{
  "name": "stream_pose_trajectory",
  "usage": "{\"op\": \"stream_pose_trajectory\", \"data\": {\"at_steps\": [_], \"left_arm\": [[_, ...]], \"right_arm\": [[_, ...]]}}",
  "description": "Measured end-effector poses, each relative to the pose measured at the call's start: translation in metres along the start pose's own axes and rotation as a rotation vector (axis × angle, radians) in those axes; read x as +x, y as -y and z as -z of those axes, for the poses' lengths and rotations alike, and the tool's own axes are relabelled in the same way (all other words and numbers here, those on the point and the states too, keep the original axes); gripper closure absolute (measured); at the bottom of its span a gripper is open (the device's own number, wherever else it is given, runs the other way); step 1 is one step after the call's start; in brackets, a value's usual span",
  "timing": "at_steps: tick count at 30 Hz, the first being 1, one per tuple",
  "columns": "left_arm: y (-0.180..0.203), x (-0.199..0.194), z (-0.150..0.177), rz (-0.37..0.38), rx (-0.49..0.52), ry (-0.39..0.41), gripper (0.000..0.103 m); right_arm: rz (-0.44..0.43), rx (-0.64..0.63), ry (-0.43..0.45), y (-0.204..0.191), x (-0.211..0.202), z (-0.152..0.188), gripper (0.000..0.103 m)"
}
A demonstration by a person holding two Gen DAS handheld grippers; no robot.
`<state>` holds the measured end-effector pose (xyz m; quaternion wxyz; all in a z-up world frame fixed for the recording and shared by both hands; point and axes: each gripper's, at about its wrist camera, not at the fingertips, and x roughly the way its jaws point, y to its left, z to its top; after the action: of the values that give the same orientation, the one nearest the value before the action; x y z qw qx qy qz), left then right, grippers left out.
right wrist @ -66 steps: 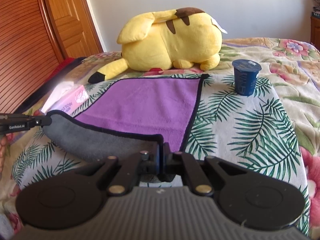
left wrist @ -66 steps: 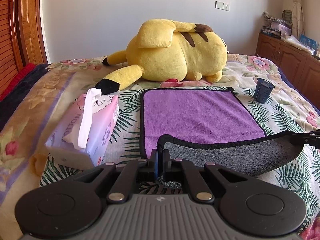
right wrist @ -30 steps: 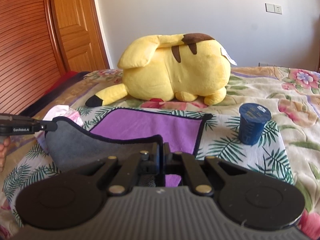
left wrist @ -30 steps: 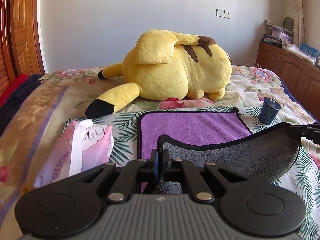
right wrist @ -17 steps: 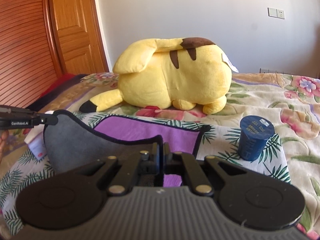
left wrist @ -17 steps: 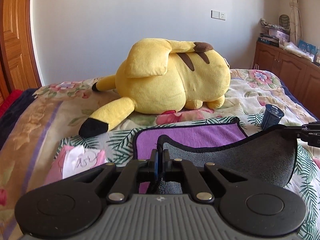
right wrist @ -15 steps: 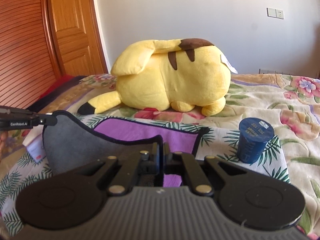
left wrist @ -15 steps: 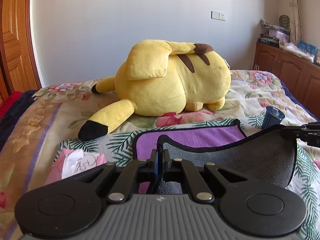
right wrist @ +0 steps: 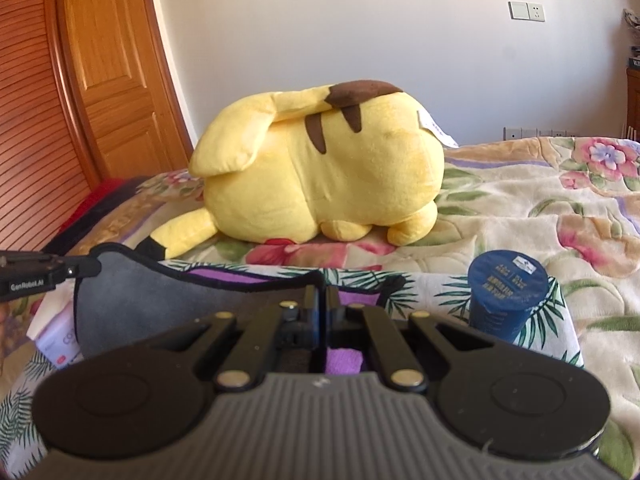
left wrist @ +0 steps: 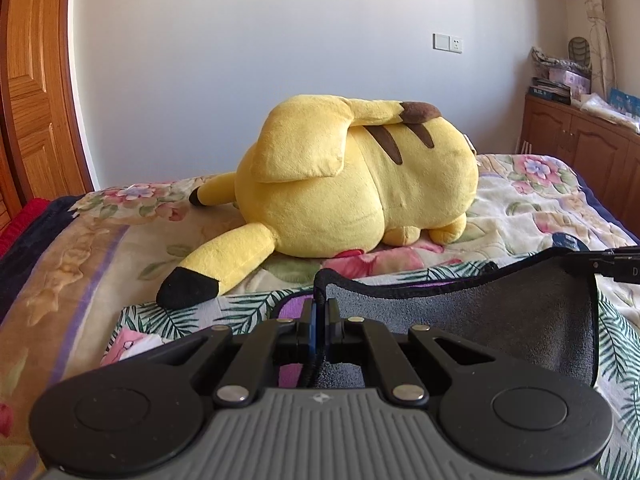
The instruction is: Fold towel
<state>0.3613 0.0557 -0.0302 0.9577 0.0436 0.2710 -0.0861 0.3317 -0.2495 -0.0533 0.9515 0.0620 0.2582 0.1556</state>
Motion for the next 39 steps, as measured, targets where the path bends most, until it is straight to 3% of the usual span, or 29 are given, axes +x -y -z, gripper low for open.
{"op": "stream_pose_trajectory", "data": {"at_steps": [23, 39], "left_arm": [[0.007, 0.035, -0.018, -0.049, 0.028, 0.084, 0.103], [0.011, 0.079, -0.006, -0.077, 0.009, 0.038, 0.103]], "right_arm": [[0.061, -0.104, 0.018, 0.003, 0.039, -0.018, 0.099], [0.100, -0.133, -0.021, 0.012, 0.069, -0.007, 0.099]]}}
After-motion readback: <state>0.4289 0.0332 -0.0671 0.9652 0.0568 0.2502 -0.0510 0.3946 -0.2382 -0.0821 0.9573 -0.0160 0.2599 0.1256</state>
